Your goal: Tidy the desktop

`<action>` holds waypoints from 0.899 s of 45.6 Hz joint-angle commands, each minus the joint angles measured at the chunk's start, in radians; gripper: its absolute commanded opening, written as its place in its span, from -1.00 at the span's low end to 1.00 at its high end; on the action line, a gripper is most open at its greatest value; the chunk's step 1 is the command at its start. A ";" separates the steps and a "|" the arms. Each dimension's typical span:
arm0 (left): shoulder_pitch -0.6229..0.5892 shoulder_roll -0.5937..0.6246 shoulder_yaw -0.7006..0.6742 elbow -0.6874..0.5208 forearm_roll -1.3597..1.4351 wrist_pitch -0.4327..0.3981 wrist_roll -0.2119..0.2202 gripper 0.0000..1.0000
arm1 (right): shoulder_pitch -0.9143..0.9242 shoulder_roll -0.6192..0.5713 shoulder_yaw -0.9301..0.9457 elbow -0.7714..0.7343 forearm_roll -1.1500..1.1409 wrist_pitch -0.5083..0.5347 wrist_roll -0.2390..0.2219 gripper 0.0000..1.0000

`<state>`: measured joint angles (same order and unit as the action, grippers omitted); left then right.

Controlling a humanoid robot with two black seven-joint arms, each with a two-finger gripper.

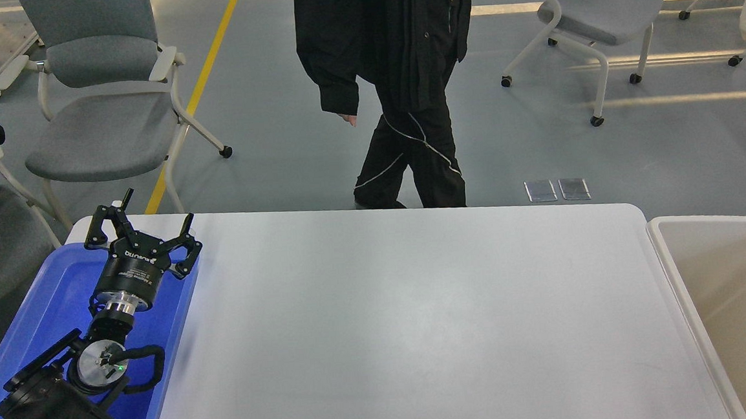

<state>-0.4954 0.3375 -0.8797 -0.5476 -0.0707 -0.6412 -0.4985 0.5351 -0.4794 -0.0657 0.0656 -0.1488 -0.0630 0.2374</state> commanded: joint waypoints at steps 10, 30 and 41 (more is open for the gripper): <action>0.000 0.000 0.001 0.000 0.000 0.000 0.000 1.00 | 0.022 0.058 0.003 -0.089 0.002 -0.109 0.002 0.98; 0.000 0.000 0.001 0.000 0.000 0.000 0.000 1.00 | 0.036 0.068 0.013 -0.079 0.003 -0.034 0.010 0.99; 0.000 0.000 0.001 0.000 0.000 0.000 0.000 1.00 | 0.082 0.035 0.231 -0.046 0.018 0.166 0.192 0.99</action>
<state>-0.4955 0.3375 -0.8790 -0.5476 -0.0706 -0.6412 -0.4985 0.5819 -0.4239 0.0170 -0.0131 -0.1411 -0.0256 0.3009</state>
